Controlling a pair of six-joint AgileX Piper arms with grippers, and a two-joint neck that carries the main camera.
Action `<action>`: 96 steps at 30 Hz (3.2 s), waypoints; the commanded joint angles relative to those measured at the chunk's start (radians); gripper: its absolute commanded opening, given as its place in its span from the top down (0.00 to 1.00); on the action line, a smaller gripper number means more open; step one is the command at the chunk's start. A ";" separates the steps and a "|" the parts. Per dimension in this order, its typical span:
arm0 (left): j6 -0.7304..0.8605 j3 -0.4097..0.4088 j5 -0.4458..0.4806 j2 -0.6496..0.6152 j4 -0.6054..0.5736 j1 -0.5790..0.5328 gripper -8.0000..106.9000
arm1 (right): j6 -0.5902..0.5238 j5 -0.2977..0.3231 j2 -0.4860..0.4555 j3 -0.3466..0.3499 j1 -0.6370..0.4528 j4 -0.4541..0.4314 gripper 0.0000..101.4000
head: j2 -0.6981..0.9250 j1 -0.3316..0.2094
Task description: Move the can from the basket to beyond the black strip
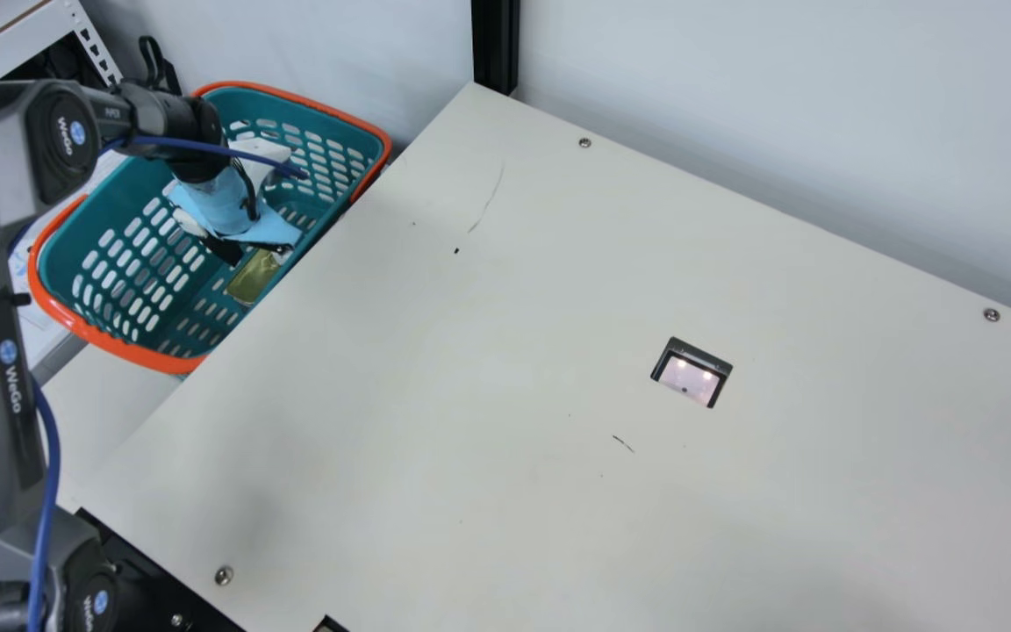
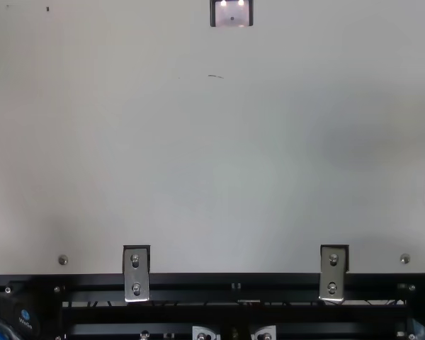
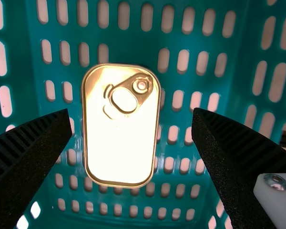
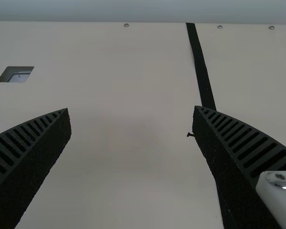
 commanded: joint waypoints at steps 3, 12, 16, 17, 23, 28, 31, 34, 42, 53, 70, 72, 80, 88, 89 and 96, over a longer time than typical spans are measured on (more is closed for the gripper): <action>0.003 -0.014 0.001 0.020 0.001 0.007 0.15 | 0.000 0.000 0.000 0.000 0.000 0.000 0.00 | 0.020 -0.031; 0.026 -0.056 0.001 0.063 0.003 0.018 0.15 | 0.000 0.000 0.000 0.000 0.000 0.000 0.00 | 0.020 -0.031; 0.052 -0.074 0.004 0.082 -0.010 0.022 0.84 | 0.000 0.000 0.000 0.000 0.000 0.000 0.00 | 0.020 -0.031; 0.058 -0.076 0.003 0.085 -0.015 0.024 0.84 | 0.000 0.000 0.000 0.000 0.000 0.000 0.00 | 0.020 -0.031; 0.092 -0.057 -0.024 0.079 -0.062 0.031 0.84 | 0.000 0.000 0.000 0.000 0.000 0.000 0.00 | 0.020 -0.031; 0.136 0.000 -0.061 0.000 -0.139 0.043 0.84 | 0.000 0.000 0.000 0.000 0.000 0.000 0.00 | 0.020 -0.031; 0.167 0.047 -0.090 -0.071 -0.192 0.052 0.84 | 0.000 0.000 0.000 0.000 0.000 0.000 0.00 | 0.020 -0.031; 0.199 0.099 -0.117 -0.157 -0.248 0.061 0.84 | 0.000 0.000 0.000 0.000 0.000 0.000 0.00 | 0.020 -0.031; 0.250 0.221 -0.171 -0.401 -0.371 0.071 0.84 | 0.000 0.000 0.000 0.000 0.000 0.000 0.00 | 0.020 -0.031; 0.127 0.321 -0.195 -0.723 -0.351 0.030 0.84 | 0.000 0.000 0.000 0.000 0.000 0.000 0.00 | 0.020 -0.031; -0.255 0.239 0.038 -1.033 -0.222 -0.113 0.84 | 0.000 0.000 0.000 0.000 0.000 0.000 0.00 | 0.020 -0.031; -0.279 0.235 0.078 -1.056 -0.218 -0.134 0.84 | 0.000 0.000 0.000 0.000 0.000 0.000 0.00 | 0.020 -0.031; -0.338 0.240 0.256 -1.135 -0.246 -0.193 0.84 | 0.000 0.000 0.000 0.000 0.000 0.000 0.00 | 0.020 -0.031; -0.385 0.250 0.461 -1.193 -0.330 -0.201 0.84 | 0.000 0.000 0.000 0.000 0.000 0.000 0.00 | 0.020 -0.031; -0.390 0.253 0.485 -1.199 -0.344 -0.199 0.84 | 0.000 0.000 0.000 0.000 0.000 0.000 0.00 | 0.020 -0.031; -0.367 0.272 0.512 -1.247 -0.348 -0.199 0.84 | 0.000 0.000 0.000 0.000 0.000 0.000 0.00 | 0.020 -0.031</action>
